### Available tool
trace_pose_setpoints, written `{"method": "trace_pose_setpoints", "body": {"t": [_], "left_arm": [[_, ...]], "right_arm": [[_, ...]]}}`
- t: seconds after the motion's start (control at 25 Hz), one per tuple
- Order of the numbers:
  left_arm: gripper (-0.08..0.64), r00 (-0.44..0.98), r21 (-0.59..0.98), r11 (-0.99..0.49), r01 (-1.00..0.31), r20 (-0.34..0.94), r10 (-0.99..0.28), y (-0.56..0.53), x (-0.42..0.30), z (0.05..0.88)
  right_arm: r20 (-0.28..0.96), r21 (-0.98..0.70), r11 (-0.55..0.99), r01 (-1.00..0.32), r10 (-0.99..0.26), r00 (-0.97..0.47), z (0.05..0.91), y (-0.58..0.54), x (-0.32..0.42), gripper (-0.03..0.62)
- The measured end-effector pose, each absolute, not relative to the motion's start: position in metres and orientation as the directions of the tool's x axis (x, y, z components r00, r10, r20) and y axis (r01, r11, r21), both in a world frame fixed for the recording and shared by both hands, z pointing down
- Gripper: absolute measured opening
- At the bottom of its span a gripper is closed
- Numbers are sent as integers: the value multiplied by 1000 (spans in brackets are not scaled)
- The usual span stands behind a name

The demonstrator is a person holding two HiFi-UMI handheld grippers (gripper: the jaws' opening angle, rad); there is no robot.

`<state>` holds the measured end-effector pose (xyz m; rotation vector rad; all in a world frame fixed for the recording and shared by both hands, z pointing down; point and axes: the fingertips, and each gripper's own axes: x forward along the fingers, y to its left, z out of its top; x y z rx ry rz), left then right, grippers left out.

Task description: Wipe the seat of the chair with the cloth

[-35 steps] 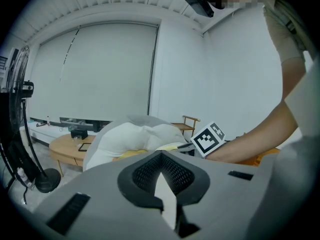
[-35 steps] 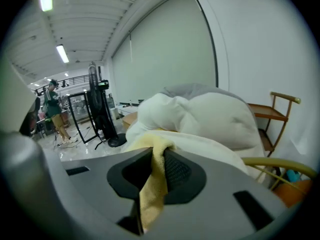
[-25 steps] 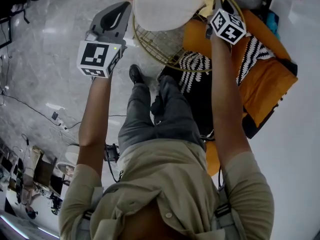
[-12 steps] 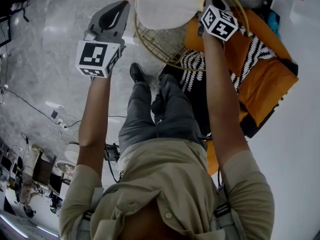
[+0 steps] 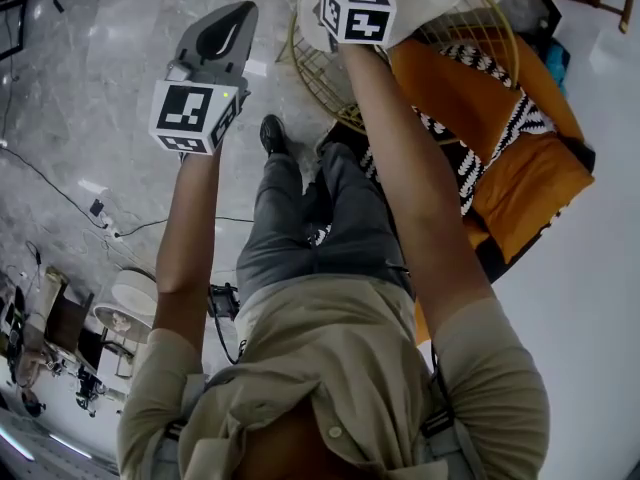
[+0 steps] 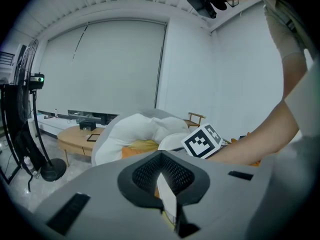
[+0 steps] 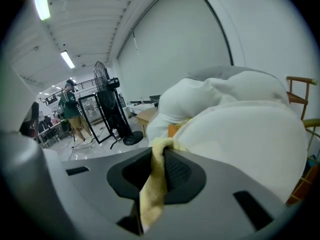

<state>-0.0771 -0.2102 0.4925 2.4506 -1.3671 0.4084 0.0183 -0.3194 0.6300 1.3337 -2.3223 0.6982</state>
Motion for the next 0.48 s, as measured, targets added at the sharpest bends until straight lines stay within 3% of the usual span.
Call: {"method": "trace_pose_setpoints", "body": {"t": [0.48], "left_arm": [[9, 528, 129, -522, -843, 383, -758, -218, -58, 493]], "right_arm": [[558, -223, 390, -894, -701, -445, 634, -321, 53, 61]]}}
